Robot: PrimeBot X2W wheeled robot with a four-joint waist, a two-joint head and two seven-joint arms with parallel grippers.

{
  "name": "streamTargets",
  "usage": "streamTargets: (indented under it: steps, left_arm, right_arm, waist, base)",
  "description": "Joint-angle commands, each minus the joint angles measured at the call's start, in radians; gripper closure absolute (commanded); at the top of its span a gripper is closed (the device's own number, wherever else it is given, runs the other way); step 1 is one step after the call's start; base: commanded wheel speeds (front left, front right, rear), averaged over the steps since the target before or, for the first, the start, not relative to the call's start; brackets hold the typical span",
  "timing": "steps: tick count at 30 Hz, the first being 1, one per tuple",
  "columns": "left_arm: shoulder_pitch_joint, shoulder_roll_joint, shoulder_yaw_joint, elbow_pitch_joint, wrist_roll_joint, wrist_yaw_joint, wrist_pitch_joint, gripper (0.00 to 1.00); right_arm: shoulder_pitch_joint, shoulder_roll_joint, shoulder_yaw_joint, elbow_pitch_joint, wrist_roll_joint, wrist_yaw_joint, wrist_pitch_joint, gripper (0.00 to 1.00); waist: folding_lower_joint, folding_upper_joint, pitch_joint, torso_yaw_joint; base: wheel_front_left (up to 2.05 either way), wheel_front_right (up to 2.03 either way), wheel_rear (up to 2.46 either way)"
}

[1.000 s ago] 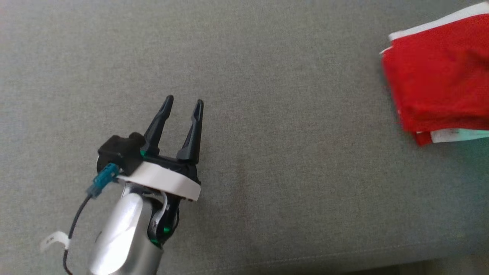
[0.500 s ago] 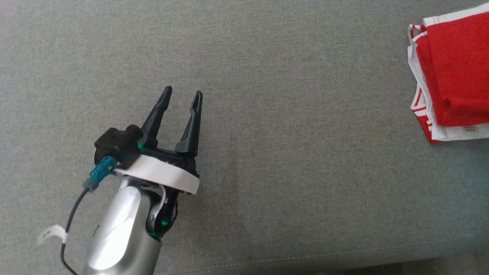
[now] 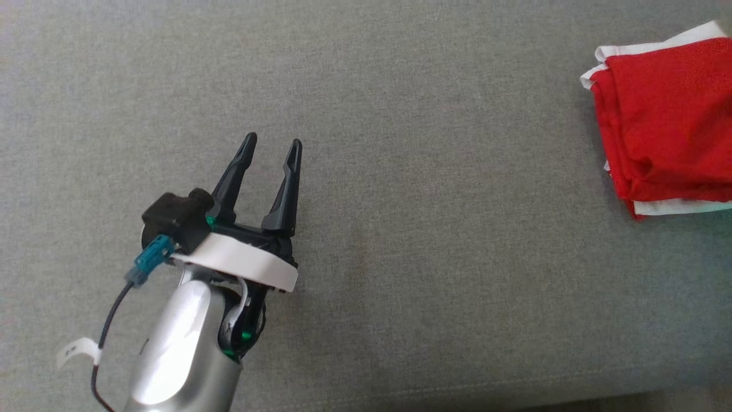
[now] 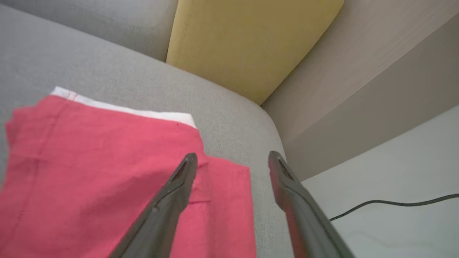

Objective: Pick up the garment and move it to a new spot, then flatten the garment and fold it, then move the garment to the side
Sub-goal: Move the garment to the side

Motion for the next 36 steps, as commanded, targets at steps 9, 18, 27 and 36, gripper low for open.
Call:
streamTargets:
  steps: [9,18,27,36]
  left_arm:
    - [0.024,0.007,0.054,-0.038,-0.005,0.015,-0.012,0.0]
    - [0.095,0.007,0.051,-0.038,-0.007,0.031,-0.012,0.0]
    - [0.199,0.007,0.039,-0.024,-0.042,0.08,-0.012,0.0]
    - [0.261,0.007,0.055,-0.065,-0.009,0.072,-0.012,0.0]
  right_arm:
    - [-0.073,0.188,0.024,-0.162,0.056,-0.001,-0.137,0.0]
    - [0.075,0.486,0.066,-0.172,0.092,-0.001,-0.348,0.0]
    - [0.304,0.578,0.142,-0.12,0.03,-0.001,-0.531,0.0]
    - [0.372,0.584,0.13,-0.094,0.061,-0.001,-0.592,0.0]
  waist:
    - [0.0,0.0,-0.114,0.001]
    - [0.0,0.0,-0.247,0.033]
    - [0.0,0.0,-0.345,0.071]
    - [0.0,0.0,-0.37,0.075]
  base:
    - [0.0,0.0,0.0]
    - [0.0,0.0,0.0]
    - [0.0,0.0,0.0]
    - [0.0,0.0,0.0]
